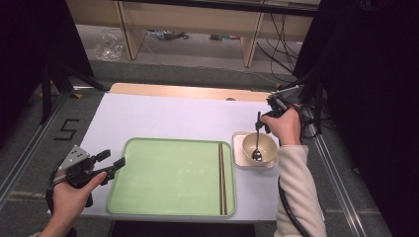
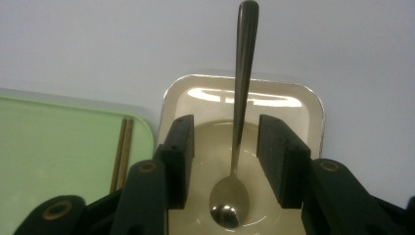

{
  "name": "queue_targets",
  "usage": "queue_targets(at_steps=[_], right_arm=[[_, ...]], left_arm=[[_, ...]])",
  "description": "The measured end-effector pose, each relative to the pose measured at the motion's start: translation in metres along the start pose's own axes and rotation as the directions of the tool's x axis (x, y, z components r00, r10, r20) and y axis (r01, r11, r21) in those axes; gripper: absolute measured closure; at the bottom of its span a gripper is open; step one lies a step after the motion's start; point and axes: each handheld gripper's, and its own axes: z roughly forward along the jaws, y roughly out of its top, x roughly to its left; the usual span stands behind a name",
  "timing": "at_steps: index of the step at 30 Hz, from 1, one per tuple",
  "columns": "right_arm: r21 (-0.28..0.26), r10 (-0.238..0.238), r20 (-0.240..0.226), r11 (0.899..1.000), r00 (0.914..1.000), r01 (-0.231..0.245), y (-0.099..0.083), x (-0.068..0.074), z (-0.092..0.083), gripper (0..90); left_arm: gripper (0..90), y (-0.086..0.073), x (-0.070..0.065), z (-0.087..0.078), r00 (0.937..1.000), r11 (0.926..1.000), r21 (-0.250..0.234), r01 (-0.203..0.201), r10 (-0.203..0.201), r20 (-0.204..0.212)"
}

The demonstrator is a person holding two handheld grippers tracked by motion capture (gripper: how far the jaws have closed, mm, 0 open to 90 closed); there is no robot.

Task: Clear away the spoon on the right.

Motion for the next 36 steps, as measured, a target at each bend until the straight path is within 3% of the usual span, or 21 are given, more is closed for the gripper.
queue_targets(at_steps=[3, 6, 9, 10, 12, 13, 16, 19, 20, 23, 24, 26, 28, 30, 31, 32, 33, 34, 36], right_arm=[[0.013, 0.007, -0.004, 1.0, 1.0, -0.007, 0.001, -0.001, 0.006, 59.3], [-0.02, -0.037, 0.011, 0.999, 0.9993, 0.037, 0.003, -0.003, 0.011, 61.7], [-0.067, -0.041, 0.015, 0.997, 0.999, 0.042, 0.005, -0.004, 0.015, 63.5], [-0.06, -0.079, 0.024, 0.995, 0.9966, 0.08, 0.006, -0.007, 0.016, 64.3], [-0.068, -0.05, 0.016, 0.996, 0.9986, 0.051, 0.006, -0.005, 0.02, 66.7], [-0.069, -0.094, 0.024, 0.993, 0.9953, 0.095, 0.006, -0.009, 0.022, 67.3], [-0.074, -0.067, 0.019, 0.995, 0.9976, 0.068, 0.007, -0.008, 0.027, 70.0], [-0.074, -0.081, 0.012, 0.994, 0.9966, 0.082, 0.007, -0.013, 0.032, 73.0], [-0.077, -0.061, 0.001, 0.995, 0.9981, 0.061, 0.007, -0.013, 0.034, 74.1], [-0.062, -0.061, -0.017, 0.996, 0.998, 0.06, 0.008, -0.016, 0.038, 77.4], [-0.06, -0.077, -0.02, 0.995, 0.9968, 0.075, 0.007, -0.018, 0.039, 78.5], [-0.056, -0.045, -0.04, 0.998, 0.9982, 0.043, 0.007, -0.016, 0.04, 81.1], [-0.052, -0.068, -0.038, 0.996, 0.9969, 0.066, 0.008, -0.018, 0.04, 83.9], [-0.048, -0.037, -0.049, 0.998, 0.9981, 0.034, 0.007, -0.016, 0.041, 84.2], [-0.042, -0.039, -0.047, 0.998, 0.9982, 0.037, 0.007, -0.016, 0.041, 84.3], [-0.055, -0.08, -0.042, 0.995, 0.9959, 0.077, 0.008, -0.019, 0.041, 84.3], [-0.042, -0.038, -0.045, 0.998, 0.9983, 0.036, 0.007, -0.016, 0.041, 84.3], [-0.041, -0.034, -0.048, 0.999, 0.9983, 0.032, 0.007, -0.016, 0.041, 84.3], [-0.045, -0.067, -0.04, 0.997, 0.9969, 0.065, 0.007, -0.017, 0.042, 84.4]], left_arm=[[31.6, 0.0, -0.001, 0.002, 1.0, 1.0, 0.002, -0.002, 0.002, 0.004], [31.6, 0.0, -0.001, 0.002, 1.0, 1.0, 0.004, 0.002, -0.002, 0.001], [31.6, 0.0, 0.001, 0.001, 1.0, 1.0, 0.005, -0.001, 0.001, 0.0], [31.6, 0.0, 0.001, 0.001, 1.0, 1.0, 0.005, -0.001, 0.001, 0.001], [31.6, 0.0, 0.0, 0.001, 1.0, 1.0, 0.004, -0.001, 0.001, 0.001], [31.6, 0.0, 0.0, 0.001, 1.0, 1.0, 0.003, -0.002, 0.002, 0.001], [31.6, 0.0, 0.0, 0.0, 1.0, 1.0, 0.004, -0.001, 0.001, 0.0], [31.7, 0.0, 0.0, 0.001, 1.0, 1.0, 0.005, -0.002, 0.002, 0.0], [31.7, 0.0, 0.0, 0.001, 1.0, 1.0, 0.005, -0.002, 0.002, 0.001], [31.7, 0.0, 0.0, 0.001, 1.0, 1.0, 0.005, -0.002, 0.002, 0.0], [31.7, 0.0, 0.0, 0.001, 1.0, 1.0, 0.005, -0.002, 0.002, 0.0], [31.7, 0.0, 0.0, 0.001, 1.0, 1.0, 0.005, -0.002, 0.002, 0.0], [31.7, 0.0, 0.0, 0.001, 1.0, 1.0, 0.003, -0.001, 0.001, -0.001], [31.7, 0.0, 0.0, 0.0, 1.0, 1.0, 0.004, -0.002, 0.002, 0.0], [31.8, 0.0, 0.0, 0.001, 1.0, 1.0, 0.004, -0.002, 0.002, 0.0], [31.7, 0.0, 0.0, 0.001, 1.0, 1.0, 0.004, -0.001, 0.001, 0.0], [31.7, 0.0, 0.0, 0.001, 1.0, 1.0, 0.005, -0.002, 0.002, 0.0], [31.7, 0.0, 0.0, 0.001, 1.0, 1.0, 0.005, -0.002, 0.002, 0.0], [31.7, 0.0, 0.0, 0.001, 1.0, 1.0, 0.004, -0.002, 0.002, 0.0]])
